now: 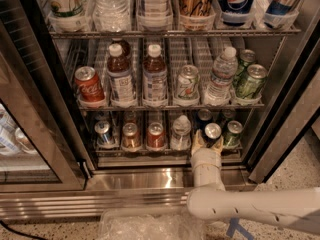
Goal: Pick pepsi can from bottom shelf of fridge
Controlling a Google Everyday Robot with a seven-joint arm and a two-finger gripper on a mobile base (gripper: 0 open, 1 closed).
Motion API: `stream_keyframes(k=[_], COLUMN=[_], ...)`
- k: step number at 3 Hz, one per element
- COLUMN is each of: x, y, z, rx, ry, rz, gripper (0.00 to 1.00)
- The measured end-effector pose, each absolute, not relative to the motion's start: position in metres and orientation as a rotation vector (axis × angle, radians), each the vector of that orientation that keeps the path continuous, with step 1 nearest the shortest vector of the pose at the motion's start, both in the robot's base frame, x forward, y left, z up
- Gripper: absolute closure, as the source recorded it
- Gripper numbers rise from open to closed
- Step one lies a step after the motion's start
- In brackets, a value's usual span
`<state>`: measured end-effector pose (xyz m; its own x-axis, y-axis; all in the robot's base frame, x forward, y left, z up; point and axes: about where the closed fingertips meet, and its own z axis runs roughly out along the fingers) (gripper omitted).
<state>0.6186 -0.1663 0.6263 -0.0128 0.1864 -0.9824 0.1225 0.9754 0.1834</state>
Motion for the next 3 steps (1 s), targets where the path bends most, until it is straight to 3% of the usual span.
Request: stream_keyframes(k=[3], x=[0.508], y=[-0.156], z=[0.693], rx=[0.033], ry=[1.634], rz=[0.308], gripper=[1.0])
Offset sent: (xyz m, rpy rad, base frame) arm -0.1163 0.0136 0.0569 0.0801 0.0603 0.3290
